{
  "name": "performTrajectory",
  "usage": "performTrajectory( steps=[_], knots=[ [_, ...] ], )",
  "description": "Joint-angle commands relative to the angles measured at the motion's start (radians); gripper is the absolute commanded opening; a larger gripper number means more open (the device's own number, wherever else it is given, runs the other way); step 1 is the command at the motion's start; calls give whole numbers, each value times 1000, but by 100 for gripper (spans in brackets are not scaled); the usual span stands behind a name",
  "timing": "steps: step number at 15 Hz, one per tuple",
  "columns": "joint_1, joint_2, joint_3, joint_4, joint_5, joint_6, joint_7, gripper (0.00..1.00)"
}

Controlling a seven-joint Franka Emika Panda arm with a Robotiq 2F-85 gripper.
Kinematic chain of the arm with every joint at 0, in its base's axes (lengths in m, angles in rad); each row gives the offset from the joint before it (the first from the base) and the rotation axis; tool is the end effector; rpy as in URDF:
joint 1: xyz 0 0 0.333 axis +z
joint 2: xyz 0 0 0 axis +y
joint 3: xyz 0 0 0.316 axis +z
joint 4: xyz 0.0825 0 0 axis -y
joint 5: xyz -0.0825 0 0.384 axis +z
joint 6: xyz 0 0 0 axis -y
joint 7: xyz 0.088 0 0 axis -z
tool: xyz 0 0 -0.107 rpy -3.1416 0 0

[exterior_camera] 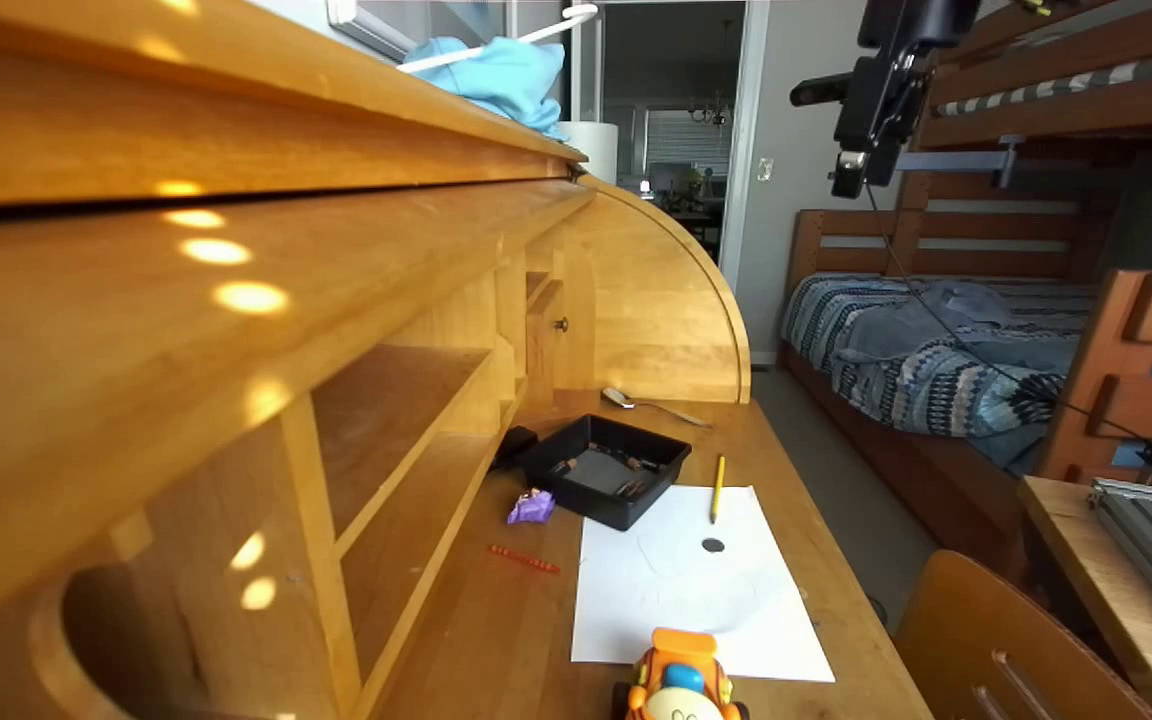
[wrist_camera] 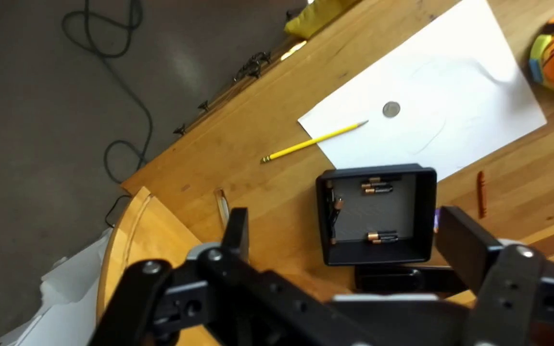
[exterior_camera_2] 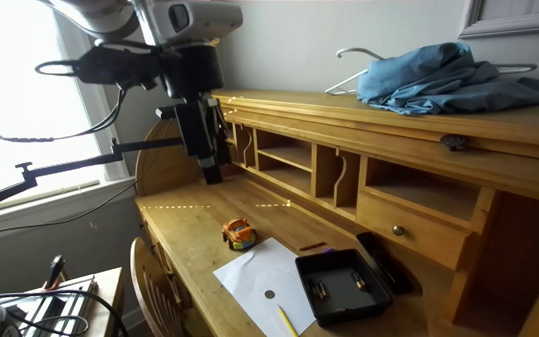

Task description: Use the pencil to draw around the coin

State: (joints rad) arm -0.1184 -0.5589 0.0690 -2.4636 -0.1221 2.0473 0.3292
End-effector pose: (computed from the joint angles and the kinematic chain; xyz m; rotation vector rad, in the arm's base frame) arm 0.3941 -0.0241 0.5034 2.9608 -0.5053 0.2399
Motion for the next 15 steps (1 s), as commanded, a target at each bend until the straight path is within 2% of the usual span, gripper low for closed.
performTrajectory(
  steps=[1,2,3,8,10,15],
  knots=[
    [25,28,-83,-92,83,228,-72,100],
    [20,48,-85,-89,88,228,-79,100],
    [0,37,-49,-68,46,179,-37,100],
    [3,58,-70,-79,62,213,-61,100],
    [-55,132,-52,-68,45,240,78,100],
    [-76,273,-119,-83,170,378,167,100]
  ],
)
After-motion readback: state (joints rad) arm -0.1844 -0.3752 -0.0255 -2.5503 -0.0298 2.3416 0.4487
